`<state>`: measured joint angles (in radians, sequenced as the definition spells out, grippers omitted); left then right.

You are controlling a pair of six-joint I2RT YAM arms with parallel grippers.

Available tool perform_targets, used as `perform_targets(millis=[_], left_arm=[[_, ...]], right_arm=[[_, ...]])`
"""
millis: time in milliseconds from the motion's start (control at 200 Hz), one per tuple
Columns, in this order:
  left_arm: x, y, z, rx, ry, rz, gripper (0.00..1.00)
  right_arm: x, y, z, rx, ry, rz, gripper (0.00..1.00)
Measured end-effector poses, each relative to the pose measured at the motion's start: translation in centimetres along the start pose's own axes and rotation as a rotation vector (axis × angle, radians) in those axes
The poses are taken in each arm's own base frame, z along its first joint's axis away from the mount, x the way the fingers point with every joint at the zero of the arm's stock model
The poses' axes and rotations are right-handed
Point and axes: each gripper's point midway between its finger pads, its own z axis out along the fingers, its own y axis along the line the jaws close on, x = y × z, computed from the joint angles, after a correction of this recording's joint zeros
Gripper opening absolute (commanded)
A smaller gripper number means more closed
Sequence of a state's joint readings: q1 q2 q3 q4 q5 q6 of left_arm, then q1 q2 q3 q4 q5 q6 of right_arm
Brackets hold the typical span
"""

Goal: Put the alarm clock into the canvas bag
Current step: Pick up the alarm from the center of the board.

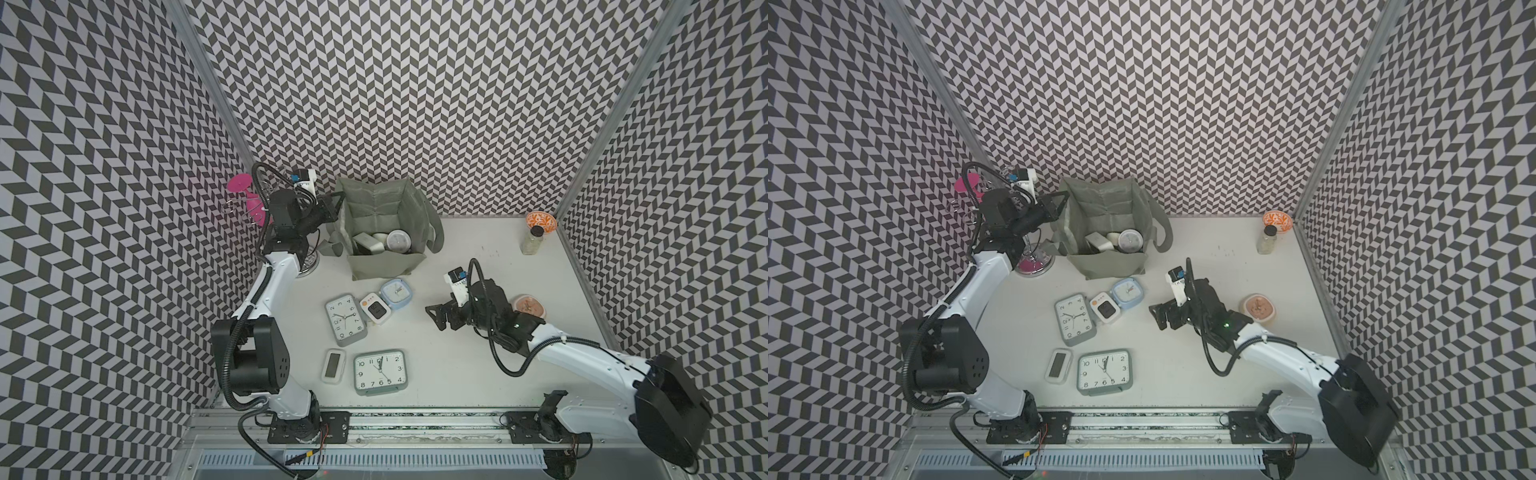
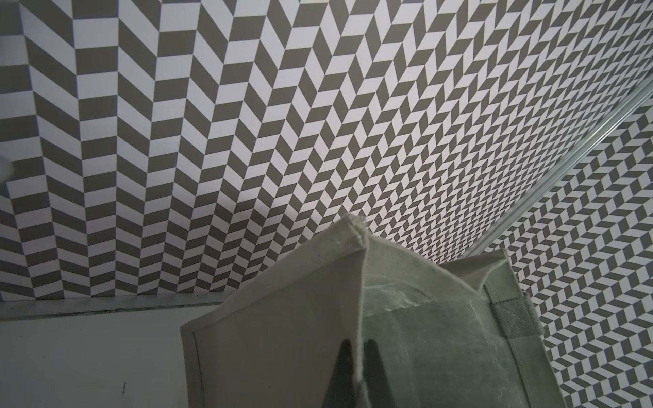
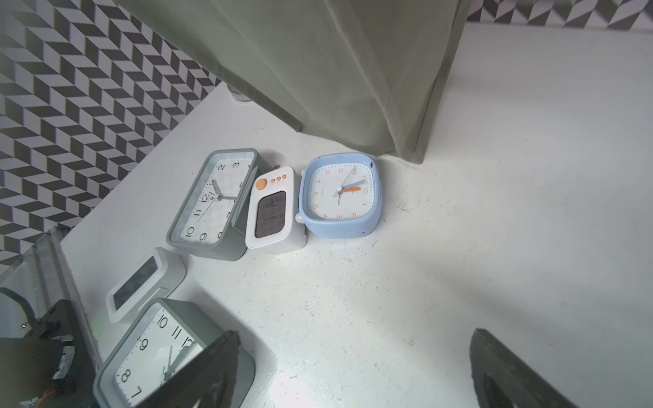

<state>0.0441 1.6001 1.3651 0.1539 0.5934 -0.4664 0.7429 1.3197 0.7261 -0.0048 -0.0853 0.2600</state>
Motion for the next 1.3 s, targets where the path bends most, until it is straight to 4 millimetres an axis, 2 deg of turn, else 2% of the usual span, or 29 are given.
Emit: perform_targets(millis=[205,360,561,1051,1302], left_arm=[[-0.1,1.1,-0.1,-0.020,-0.004,-0.005,0.00],[-0.4,2.3,-0.3,-0.038,-0.015,-0.012,0.00],[-0.8,4.1,-0.7,-0.060,-0.029,-0.037,0.00],[-1.3,5.5,-1.0,-0.061,-0.049,-0.075,0.00],[-1.3,5.4,-1.0,-0.054,-0.048,-0.077,0.00]], right_arm=[[-0.2,1.5,6.4,0.018,0.097,-0.014,0.99],[1.6,1.1,9.3,0.044,0.160,-0.011,0.99],[3.1,0.3,11.6,0.065,0.196,-0.007,0.99],[0.0,1.1,16.1,0.043,0.104,-0.013,0.99],[0.5,0.5,17.4,0.080,0.096,-0.035,1.00]])
